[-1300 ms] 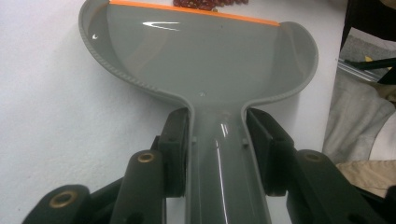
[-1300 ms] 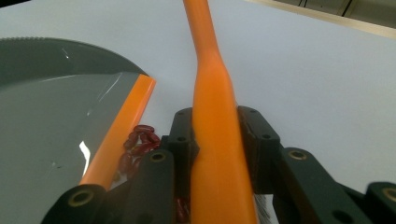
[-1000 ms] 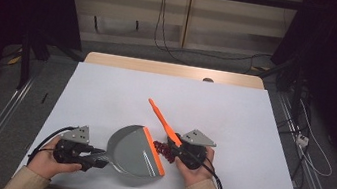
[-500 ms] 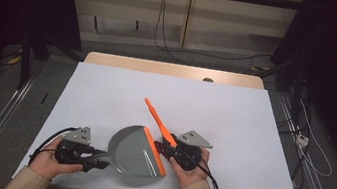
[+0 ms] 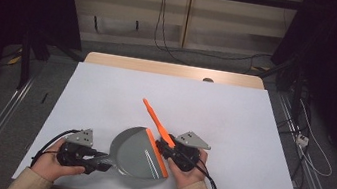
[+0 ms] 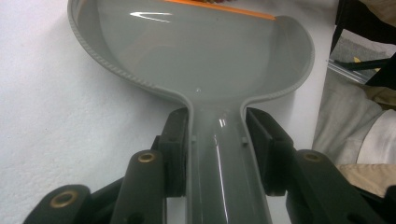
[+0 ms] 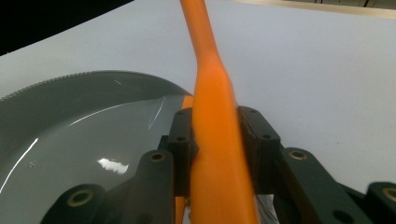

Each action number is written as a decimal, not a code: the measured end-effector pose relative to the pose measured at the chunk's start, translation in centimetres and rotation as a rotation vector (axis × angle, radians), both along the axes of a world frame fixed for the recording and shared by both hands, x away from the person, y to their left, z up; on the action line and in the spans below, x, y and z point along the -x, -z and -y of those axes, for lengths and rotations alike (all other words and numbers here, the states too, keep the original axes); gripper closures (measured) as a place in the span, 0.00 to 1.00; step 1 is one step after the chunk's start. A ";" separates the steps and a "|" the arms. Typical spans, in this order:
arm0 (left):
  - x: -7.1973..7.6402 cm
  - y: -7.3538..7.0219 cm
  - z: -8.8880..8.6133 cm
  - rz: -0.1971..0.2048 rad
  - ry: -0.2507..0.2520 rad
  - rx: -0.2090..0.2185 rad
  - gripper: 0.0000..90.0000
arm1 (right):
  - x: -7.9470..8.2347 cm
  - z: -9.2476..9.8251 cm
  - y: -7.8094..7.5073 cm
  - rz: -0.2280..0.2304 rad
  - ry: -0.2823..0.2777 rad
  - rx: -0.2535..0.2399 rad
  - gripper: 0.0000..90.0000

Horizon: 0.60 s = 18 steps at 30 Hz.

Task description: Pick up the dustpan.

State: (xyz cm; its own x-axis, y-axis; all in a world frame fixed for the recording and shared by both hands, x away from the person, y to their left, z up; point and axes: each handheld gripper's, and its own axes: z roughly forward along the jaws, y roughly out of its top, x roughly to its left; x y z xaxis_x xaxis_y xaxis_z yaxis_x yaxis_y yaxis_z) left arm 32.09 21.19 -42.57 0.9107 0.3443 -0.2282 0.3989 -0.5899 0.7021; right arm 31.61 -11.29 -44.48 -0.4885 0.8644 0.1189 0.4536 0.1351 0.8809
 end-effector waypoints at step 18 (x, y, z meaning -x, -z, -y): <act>0.2 0.2 0.4 -0.015 -0.006 0.011 0.69 | 0.4 -1.3 0.2 0.002 -0.001 -0.040 0.76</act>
